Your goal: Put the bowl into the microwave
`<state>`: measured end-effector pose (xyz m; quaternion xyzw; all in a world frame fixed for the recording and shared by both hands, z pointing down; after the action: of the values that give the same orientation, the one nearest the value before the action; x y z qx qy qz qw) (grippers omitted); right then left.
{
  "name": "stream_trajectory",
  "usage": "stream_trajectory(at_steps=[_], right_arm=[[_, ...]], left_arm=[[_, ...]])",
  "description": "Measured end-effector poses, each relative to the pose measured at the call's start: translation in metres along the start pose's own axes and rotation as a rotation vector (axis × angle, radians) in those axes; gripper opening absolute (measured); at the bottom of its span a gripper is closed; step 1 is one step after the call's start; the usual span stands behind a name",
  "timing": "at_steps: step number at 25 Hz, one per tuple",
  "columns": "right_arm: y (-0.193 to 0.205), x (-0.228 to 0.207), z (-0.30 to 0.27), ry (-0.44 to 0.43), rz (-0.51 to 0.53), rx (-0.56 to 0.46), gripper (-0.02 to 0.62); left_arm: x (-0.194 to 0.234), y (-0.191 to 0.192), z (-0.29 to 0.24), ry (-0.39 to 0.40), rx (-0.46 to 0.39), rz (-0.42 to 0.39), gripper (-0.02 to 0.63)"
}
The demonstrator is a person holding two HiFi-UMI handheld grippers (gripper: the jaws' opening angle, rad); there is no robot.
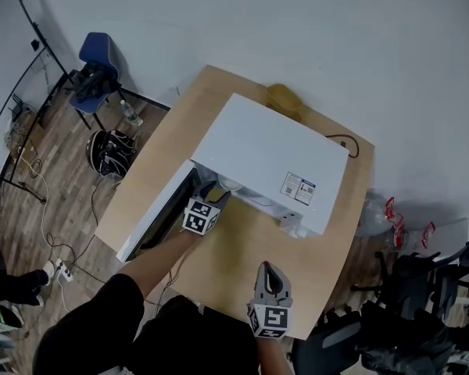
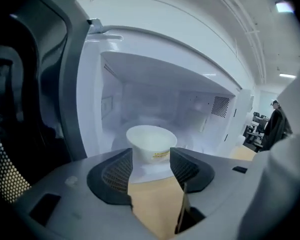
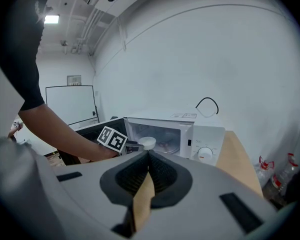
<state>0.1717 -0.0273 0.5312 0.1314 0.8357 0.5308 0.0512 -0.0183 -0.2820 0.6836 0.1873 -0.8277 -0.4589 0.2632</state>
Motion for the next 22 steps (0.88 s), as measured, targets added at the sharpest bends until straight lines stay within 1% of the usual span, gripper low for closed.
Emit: stream_trajectory(at_steps=[2,4,9,15,18,22], right_arm=[[-0.002,-0.003,-0.003,-0.002,0.005,0.000,0.060],[-0.004,-0.006,-0.006,0.000,0.005,0.000,0.060],[-0.005,-0.010,-0.012,-0.001,0.004,0.003,0.060],[-0.003,-0.012,-0.018,-0.009,-0.013,0.012,0.060],[-0.005,-0.017,-0.021,-0.003,-0.013,0.004,0.060],[-0.004,-0.025,-0.022,0.031,-0.001,-0.004,0.060]], left_arm=[[-0.001,-0.001,-0.002,0.008,0.004,-0.028,0.215],[-0.002,-0.002,-0.005,0.013,0.004,-0.040,0.215],[-0.001,-0.004,-0.011,0.043,-0.002,-0.030,0.215],[-0.003,-0.010,-0.024,0.075,0.002,-0.053,0.215],[-0.007,-0.013,-0.032,0.088,-0.003,-0.038,0.215],[-0.013,-0.017,-0.043,0.097,-0.006,-0.005,0.215]])
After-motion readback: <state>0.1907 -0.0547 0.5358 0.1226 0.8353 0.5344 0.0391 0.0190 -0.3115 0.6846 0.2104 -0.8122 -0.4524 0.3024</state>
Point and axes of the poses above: the fingertips, and each gripper's own axes: z backward along the fingers, x to its left, y out of its underside, the point moved 9 cm from there along z, backward along the fingers, and after that the axes turned 8 degrees about z, right-handed, at the moved point
